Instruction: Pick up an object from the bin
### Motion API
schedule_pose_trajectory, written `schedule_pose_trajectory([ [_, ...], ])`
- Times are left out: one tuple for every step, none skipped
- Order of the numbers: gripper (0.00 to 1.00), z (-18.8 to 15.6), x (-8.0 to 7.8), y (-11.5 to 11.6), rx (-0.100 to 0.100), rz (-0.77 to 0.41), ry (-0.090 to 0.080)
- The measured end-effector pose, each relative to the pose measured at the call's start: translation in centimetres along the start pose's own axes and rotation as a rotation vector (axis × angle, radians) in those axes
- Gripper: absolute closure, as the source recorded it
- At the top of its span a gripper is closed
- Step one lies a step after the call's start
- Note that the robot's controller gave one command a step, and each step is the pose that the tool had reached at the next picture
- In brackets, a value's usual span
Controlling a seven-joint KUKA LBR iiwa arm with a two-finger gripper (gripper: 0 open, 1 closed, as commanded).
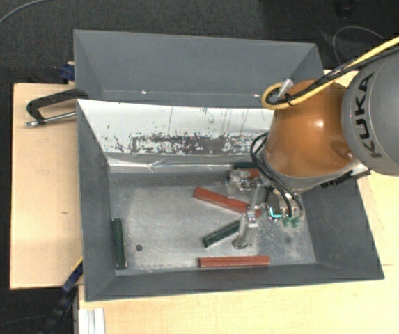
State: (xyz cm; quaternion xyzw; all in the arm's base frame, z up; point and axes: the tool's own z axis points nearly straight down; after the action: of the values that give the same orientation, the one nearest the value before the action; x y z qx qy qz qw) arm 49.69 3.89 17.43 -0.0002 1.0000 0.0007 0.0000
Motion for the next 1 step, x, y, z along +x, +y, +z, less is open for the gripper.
schedule_pose_trajectory([
  [0.00,10.72,-5.48,-5.56,0.002,-0.114,0.000],
])
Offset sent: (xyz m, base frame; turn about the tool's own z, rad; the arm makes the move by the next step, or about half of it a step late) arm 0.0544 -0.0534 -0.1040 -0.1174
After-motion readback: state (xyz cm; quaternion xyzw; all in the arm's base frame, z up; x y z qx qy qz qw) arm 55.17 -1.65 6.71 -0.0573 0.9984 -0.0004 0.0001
